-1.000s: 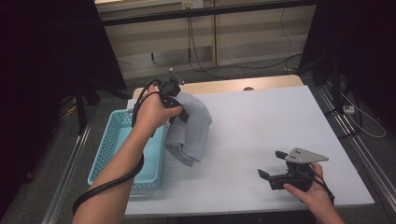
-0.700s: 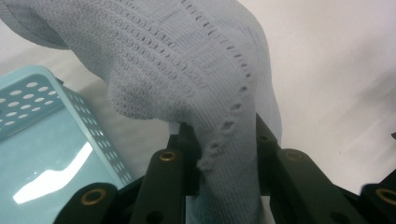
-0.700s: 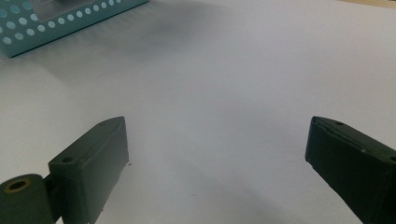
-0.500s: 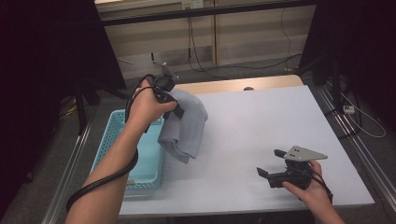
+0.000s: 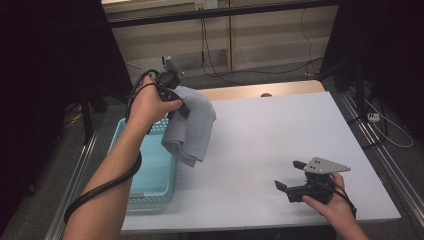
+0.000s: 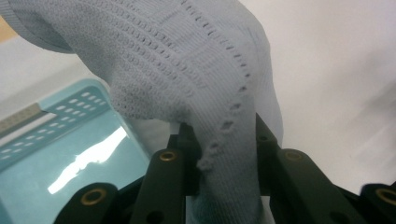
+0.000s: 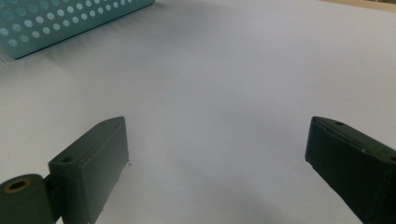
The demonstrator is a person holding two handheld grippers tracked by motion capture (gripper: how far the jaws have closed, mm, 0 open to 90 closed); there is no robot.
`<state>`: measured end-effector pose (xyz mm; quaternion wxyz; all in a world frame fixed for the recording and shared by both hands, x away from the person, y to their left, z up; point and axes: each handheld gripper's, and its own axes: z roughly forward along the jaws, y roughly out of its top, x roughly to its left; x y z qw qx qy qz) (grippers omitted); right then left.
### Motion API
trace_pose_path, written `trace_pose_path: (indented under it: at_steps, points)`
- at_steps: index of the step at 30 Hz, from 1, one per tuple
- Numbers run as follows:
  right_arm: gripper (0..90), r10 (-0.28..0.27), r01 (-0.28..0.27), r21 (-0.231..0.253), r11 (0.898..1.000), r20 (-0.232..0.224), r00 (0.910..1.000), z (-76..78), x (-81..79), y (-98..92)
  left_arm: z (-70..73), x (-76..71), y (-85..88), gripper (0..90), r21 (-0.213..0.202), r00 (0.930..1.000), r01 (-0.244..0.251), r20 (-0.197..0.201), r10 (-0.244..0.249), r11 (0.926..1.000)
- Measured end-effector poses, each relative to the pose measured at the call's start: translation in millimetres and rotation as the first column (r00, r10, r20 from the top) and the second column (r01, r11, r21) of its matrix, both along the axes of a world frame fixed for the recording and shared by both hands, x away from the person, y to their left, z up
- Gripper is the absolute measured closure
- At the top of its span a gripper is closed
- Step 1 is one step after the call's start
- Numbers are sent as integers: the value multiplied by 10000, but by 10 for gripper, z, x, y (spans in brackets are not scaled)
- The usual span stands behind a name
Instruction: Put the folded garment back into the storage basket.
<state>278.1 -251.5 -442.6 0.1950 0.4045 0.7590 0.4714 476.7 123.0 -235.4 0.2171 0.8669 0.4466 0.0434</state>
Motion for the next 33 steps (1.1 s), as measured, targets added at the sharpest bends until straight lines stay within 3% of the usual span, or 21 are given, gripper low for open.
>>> trace_pose_path:
  at_steps: [11, 15, 23, 33]
  points:
    - [55, 53, -53, -12, 10000, 0, 10000, -9, 6, 11, 72, 113, 210, 732, 273, 9988, -420, 257, 413, 9987]
    - [55, 53, -53, -1, 10000, 4, 10000, -8, -1, 8, 81, 150, 267, 733, 104, 9981, -529, 308, 525, 9985]
    - [55, 68, -68, 26, 10000, -28, 10000, -13, 2, 6, 123, 252, 404, 733, 271, 9954, -902, 347, 893, 9956]
    - [55, 53, -53, 43, 10000, -55, 10000, -14, 2, -7, 62, 351, 611, 733, 572, 9910, -1306, 371, 1286, 9898]
